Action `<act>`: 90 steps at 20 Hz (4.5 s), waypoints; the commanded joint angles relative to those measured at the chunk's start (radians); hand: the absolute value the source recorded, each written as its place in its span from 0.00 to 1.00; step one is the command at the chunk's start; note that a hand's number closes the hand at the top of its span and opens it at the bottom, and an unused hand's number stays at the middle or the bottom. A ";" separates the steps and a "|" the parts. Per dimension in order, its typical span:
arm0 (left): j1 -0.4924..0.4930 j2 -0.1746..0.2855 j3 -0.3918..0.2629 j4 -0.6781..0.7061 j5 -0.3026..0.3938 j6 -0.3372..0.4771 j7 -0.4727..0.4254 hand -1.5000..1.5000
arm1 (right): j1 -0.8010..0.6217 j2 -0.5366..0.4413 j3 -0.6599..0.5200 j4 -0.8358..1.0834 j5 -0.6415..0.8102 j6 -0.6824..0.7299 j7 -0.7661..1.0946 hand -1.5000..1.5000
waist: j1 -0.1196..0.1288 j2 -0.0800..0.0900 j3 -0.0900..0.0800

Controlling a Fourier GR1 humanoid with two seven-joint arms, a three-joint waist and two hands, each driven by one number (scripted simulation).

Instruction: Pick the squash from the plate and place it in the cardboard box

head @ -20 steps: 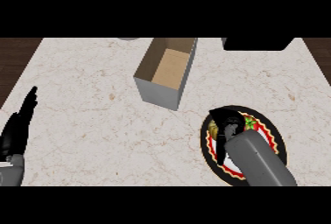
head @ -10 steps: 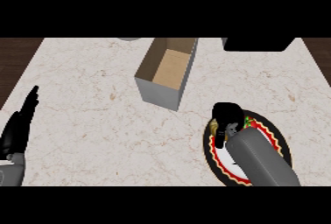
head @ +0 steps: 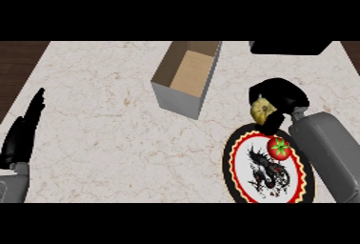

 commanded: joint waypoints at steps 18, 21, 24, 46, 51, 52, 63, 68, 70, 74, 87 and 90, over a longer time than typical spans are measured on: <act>0.016 0.003 0.009 -0.018 -0.021 -0.002 0.011 0.50 | -0.411 -0.056 -0.288 0.498 -0.153 -0.253 -0.827 1.00 | -0.004 -0.013 -0.006; -0.010 0.013 0.017 0.014 0.000 -0.036 0.014 0.50 | -0.507 0.027 -0.306 0.546 -0.177 -0.217 -0.771 1.00 | -0.001 -0.010 -0.007; -0.037 -0.008 0.004 0.041 -0.025 -0.011 0.005 0.50 | -0.568 0.077 -0.330 0.619 -0.192 -0.188 -0.727 1.00 | -0.004 -0.008 -0.007; -0.048 -0.005 -0.001 -0.017 -0.019 -0.051 0.015 0.50 | -0.791 0.380 -0.365 0.907 -0.151 -0.391 -0.422 1.00 | 0.058 0.017 -0.008; -0.006 -0.056 -0.034 -0.015 -0.045 -0.014 -0.021 0.50 | -0.779 0.415 -0.418 0.965 -0.198 -0.374 -0.327 0.00 | 0.069 0.021 -0.008; -0.076 -0.025 -0.021 -0.012 -0.035 -0.040 0.018 0.50 | -0.796 0.405 -0.416 0.972 -0.195 -0.357 -0.307 0.00 | 0.064 0.025 -0.007; -0.075 -0.023 -0.006 0.015 -0.024 -0.048 -0.013 0.50 | -0.740 0.426 -0.508 0.907 -0.285 -0.427 -0.460 0.00 | 0.078 0.027 -0.006; -0.082 -0.037 -0.016 0.024 -0.045 -0.026 0.002 0.50 | -0.779 0.380 -0.629 0.875 -0.401 -0.405 -0.469 0.00 | 0.064 0.024 -0.006; -0.059 -0.051 -0.022 -0.007 -0.046 -0.019 0.017 0.50 | -0.753 0.315 -0.656 0.881 -0.427 -0.333 -0.510 0.00 | 0.061 0.021 -0.005; -0.070 -0.037 -0.022 0.012 -0.063 -0.015 0.009 0.50 | -0.741 0.281 -0.697 0.887 -0.467 -0.278 -0.539 0.00 | 0.054 0.022 -0.006; -0.059 -0.025 0.000 -0.023 -0.034 -0.040 0.018 0.50 | -0.615 -0.066 -0.730 0.915 -0.481 -0.048 -0.605 0.00 | 0.062 0.028 -0.002; -0.078 -0.044 -0.011 0.001 -0.051 -0.017 0.012 0.50 | -0.598 -0.122 -0.724 0.913 -0.471 -0.009 -0.630 0.00 | 0.062 0.040 -0.001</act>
